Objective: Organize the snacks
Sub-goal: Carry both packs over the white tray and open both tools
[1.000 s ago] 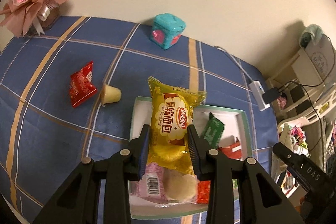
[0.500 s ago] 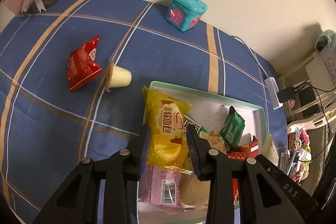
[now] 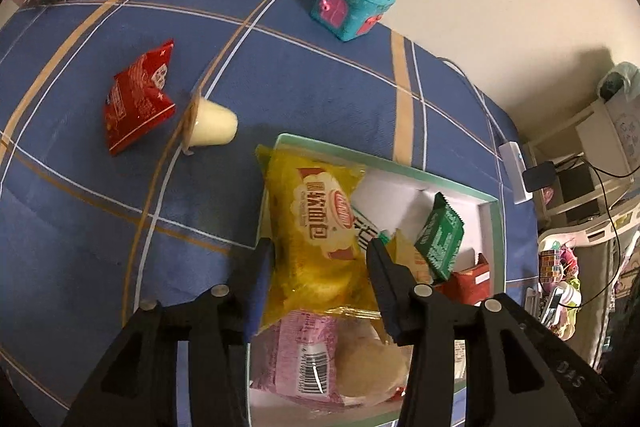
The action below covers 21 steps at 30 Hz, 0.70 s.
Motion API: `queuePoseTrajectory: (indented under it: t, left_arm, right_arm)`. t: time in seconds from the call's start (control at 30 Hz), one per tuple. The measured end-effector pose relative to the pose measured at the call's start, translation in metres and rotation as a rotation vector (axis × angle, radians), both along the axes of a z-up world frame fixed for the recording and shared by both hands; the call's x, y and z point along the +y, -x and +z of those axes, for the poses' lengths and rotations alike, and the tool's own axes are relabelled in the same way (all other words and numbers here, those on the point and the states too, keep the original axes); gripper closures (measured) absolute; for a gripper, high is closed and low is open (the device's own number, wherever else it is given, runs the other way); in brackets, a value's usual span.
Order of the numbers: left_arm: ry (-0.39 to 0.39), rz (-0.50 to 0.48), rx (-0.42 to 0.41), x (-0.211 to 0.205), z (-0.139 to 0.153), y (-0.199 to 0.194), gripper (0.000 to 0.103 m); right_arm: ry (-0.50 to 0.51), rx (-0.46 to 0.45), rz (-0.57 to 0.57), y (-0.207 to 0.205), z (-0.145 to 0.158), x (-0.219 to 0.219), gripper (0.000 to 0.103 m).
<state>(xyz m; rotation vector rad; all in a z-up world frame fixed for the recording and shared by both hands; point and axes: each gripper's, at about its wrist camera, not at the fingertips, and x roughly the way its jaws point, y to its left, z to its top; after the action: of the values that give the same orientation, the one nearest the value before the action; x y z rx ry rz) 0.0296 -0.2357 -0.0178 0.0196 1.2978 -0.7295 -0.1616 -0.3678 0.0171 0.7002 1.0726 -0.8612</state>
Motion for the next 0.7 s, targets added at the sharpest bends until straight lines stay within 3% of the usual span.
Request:
queuePoseTrajectory:
  t: [0.13,0.3,0.7]
  left_arm:
    - [0.014,0.02,0.011,0.005,-0.002,-0.004,0.056]
    - [0.029,0.029,-0.009,0.007,0.002,-0.008,0.065]
    - [0.054,0.067,-0.06,-0.001,-0.001,-0.018,0.068]
  right_arm:
    - [0.006,0.005,0.0,0.001,0.004,0.001,0.018]
    - [0.008,-0.002,0.001,0.002,0.006,0.002,0.018]
    - [0.001,-0.01,0.01,-0.002,0.006,0.006,0.018]
